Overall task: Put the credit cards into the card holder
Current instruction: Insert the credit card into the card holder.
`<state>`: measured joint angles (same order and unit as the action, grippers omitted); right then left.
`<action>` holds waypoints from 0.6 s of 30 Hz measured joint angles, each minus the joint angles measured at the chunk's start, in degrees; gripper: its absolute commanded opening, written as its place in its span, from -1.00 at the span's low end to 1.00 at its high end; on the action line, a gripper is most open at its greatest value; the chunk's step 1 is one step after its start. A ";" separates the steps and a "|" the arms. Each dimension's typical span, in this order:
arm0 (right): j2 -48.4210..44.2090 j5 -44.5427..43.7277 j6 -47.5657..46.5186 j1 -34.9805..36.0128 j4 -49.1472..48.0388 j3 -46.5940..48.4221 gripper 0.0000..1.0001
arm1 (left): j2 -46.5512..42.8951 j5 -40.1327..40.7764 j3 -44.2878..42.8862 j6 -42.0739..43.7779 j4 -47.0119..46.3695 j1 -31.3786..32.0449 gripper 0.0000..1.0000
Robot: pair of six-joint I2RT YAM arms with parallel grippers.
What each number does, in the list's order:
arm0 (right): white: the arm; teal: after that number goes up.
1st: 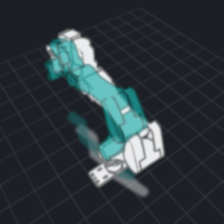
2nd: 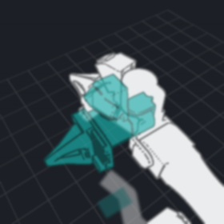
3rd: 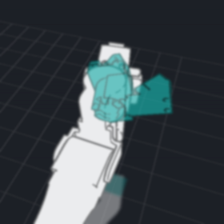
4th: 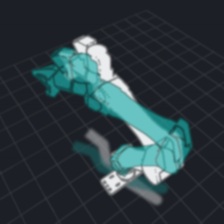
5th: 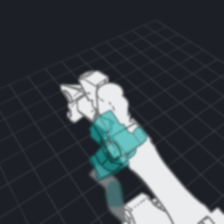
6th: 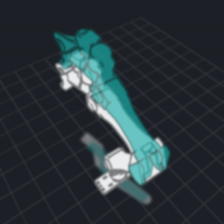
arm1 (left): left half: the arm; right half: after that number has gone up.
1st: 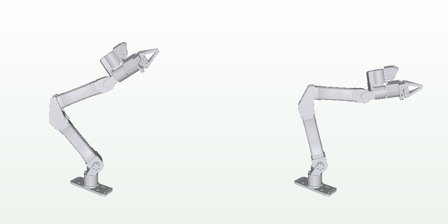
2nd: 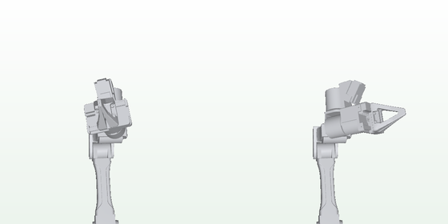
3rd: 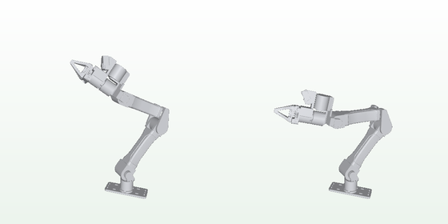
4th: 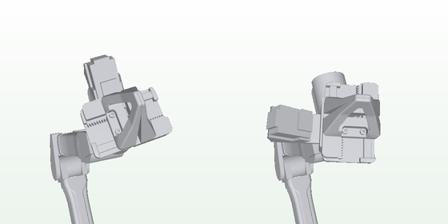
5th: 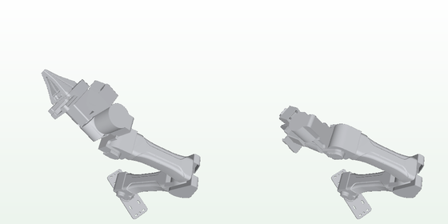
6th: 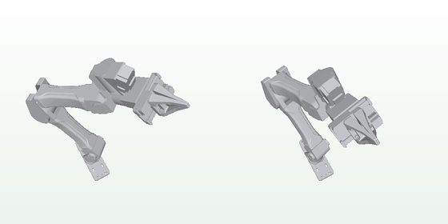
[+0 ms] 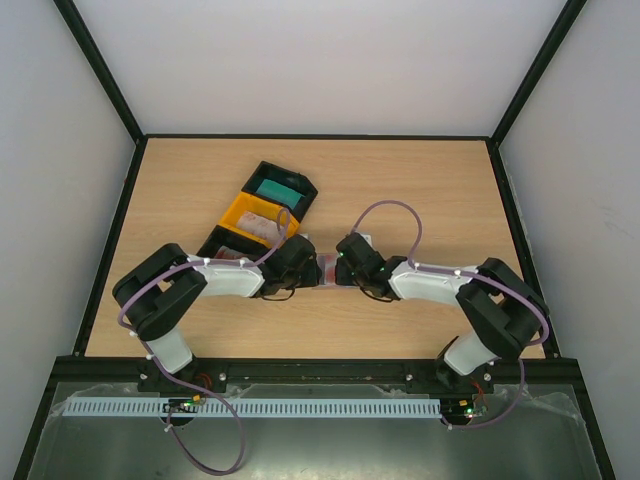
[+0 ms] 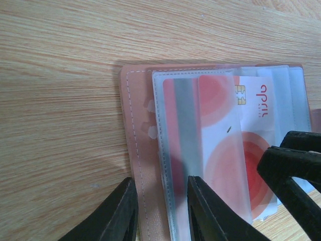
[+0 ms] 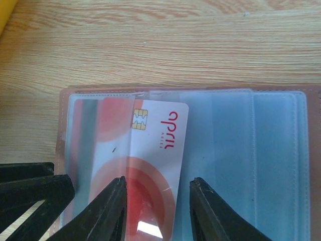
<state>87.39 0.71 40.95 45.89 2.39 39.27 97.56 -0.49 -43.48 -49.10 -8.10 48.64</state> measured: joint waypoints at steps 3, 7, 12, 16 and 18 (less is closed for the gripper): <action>0.87 0.37 0.00 0.09 -0.04 0.46 -0.28 | 0.00 0.00 0.07 0.00 -0.11 0.00 -0.33; 2.43 0.90 0.00 0.17 -0.35 0.61 -0.27 | 0.04 -0.31 0.09 -0.02 -0.48 0.00 -0.29; 2.71 2.62 -0.44 0.52 -1.66 0.61 -0.34 | 0.04 -0.50 0.09 -0.02 -0.63 0.00 -0.29; 2.71 3.08 -1.75 1.27 -1.68 0.68 -0.35 | 0.13 -0.52 0.09 -0.02 -0.79 0.00 -0.28; 2.82 3.48 -2.75 1.86 -1.62 0.90 -0.34 | 0.26 -0.52 0.09 -0.02 -1.09 0.00 -0.29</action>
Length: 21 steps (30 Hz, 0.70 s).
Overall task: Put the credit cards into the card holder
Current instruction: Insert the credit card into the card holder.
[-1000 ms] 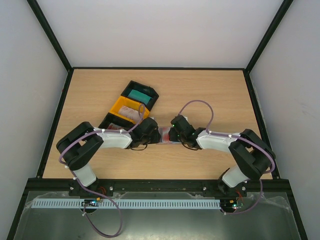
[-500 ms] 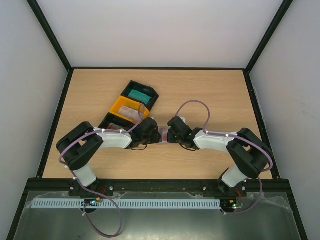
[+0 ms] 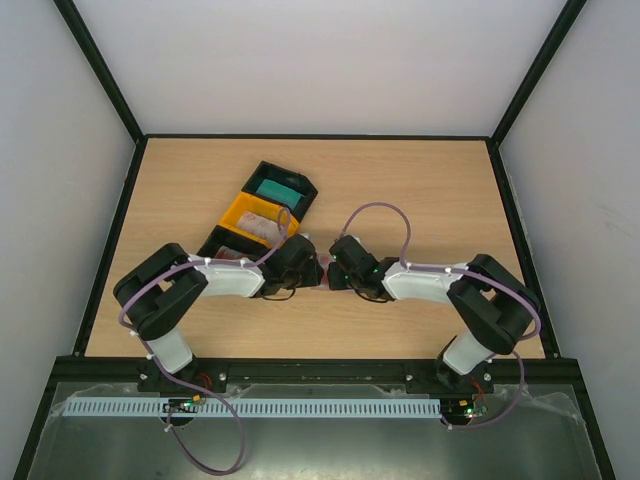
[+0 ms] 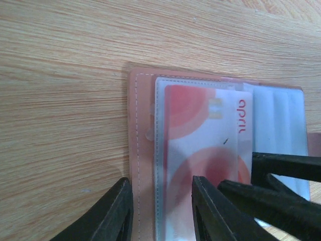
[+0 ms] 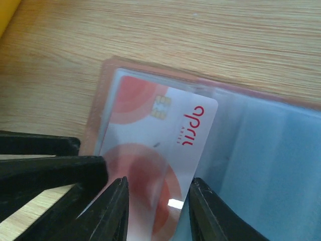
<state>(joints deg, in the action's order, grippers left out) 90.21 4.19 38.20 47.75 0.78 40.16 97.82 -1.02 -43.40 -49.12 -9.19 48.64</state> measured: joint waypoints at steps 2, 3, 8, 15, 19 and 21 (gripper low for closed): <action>0.68 0.31 -1.38 0.66 0.11 0.87 -0.35 | 0.09 0.02 0.00 0.02 -0.26 0.00 -0.29; 1.14 0.37 -1.95 0.83 0.24 1.31 -0.35 | 0.09 0.02 0.02 0.00 -0.28 0.00 -0.29; 3.32 -0.26 -3.98 0.94 0.96 3.02 -0.34 | 0.11 0.13 0.04 0.02 -0.31 0.00 -0.32; 1.05 -3.32 -3.82 1.51 2.49 3.26 -0.13 | 0.15 1.05 0.31 -0.02 -0.57 0.33 -0.35; -5.31 -6.93 -3.02 1.79 3.67 2.91 -0.11 | 0.52 1.36 0.31 -0.04 -1.31 0.50 -0.36; -7.52 -8.94 -2.84 1.79 3.96 2.86 -0.12 | 0.76 1.60 0.31 -0.04 -1.88 0.70 -0.37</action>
